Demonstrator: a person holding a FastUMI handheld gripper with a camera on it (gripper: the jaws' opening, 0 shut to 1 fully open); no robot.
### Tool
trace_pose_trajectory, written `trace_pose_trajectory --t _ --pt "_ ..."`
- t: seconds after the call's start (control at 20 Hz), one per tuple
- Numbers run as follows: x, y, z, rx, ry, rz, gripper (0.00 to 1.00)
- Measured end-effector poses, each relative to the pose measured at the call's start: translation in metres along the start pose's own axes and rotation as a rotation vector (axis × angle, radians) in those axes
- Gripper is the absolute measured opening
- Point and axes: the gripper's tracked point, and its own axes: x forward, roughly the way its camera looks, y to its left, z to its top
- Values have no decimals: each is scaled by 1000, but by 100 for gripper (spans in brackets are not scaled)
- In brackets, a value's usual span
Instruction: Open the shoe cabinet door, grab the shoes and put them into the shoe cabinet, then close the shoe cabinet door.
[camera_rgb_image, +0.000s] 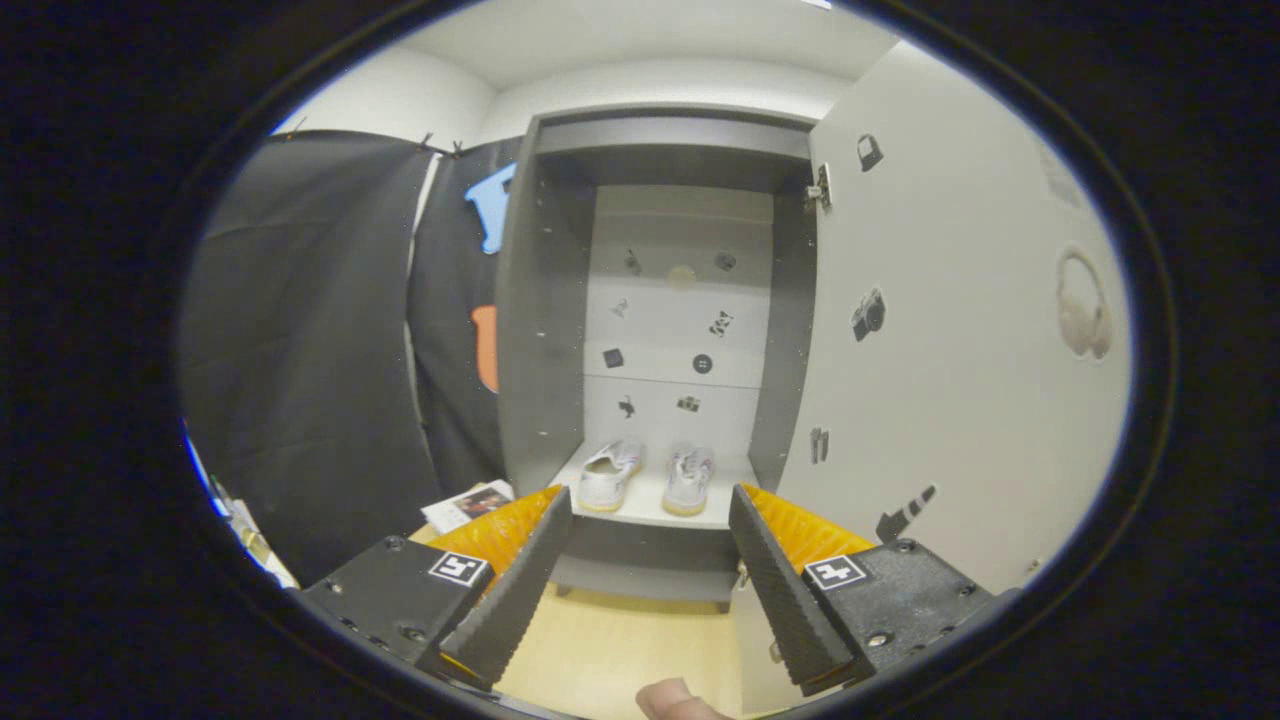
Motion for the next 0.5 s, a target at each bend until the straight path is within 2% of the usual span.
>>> trace_pose_trajectory --t 0.4,0.5 --pt "-140 -34 14 -62 -140 70 100" --pt "-165 -66 17 -75 -169 31 100"
